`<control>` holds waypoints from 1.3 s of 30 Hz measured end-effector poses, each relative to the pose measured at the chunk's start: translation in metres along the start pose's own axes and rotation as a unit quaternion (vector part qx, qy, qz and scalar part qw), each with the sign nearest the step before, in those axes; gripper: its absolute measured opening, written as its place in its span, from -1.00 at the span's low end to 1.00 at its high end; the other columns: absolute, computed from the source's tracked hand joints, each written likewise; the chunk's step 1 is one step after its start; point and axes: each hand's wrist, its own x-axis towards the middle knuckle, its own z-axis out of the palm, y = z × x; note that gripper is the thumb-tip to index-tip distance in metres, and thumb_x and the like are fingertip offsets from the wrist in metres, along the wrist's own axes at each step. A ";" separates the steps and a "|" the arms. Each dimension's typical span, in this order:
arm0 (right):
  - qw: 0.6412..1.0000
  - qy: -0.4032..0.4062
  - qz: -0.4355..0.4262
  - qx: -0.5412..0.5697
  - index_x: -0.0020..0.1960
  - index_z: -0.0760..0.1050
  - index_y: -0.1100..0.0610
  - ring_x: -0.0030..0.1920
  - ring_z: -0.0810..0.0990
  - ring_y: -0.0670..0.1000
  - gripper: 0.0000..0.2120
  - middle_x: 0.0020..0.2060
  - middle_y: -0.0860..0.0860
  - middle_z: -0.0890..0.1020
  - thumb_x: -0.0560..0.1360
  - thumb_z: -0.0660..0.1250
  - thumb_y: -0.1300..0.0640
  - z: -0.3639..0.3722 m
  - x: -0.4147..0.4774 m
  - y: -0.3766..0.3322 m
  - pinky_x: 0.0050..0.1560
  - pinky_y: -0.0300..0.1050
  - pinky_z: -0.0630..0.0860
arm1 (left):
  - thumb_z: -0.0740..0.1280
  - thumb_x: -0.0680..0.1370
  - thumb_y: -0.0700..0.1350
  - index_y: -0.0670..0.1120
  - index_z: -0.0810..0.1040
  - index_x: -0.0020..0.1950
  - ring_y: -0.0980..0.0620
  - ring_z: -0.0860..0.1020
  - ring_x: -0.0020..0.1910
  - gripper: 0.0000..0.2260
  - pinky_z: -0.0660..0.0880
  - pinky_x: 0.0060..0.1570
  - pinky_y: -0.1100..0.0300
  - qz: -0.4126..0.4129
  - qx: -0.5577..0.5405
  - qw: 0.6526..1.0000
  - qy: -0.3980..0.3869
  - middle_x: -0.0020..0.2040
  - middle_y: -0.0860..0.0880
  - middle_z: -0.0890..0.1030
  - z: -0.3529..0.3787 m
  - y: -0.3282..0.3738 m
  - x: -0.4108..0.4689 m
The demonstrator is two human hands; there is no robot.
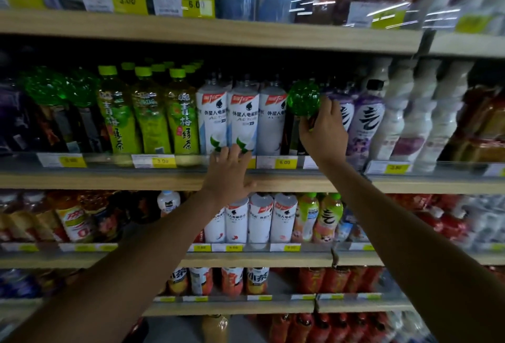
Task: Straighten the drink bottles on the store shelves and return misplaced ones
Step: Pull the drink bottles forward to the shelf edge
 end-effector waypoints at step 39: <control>0.995 0.062 -0.052 0.065 0.41 0.29 0.18 0.16 0.48 0.23 -0.29 0.20 0.21 0.45 0.38 0.44 -0.08 -0.044 -0.017 -0.080 -0.24 -0.01 0.50 | 0.18 0.53 0.15 -0.08 0.14 0.51 -0.08 0.29 0.39 -0.39 0.21 0.31 0.01 0.084 0.045 0.995 -0.041 0.47 -0.08 0.27 -0.025 -0.052 -0.032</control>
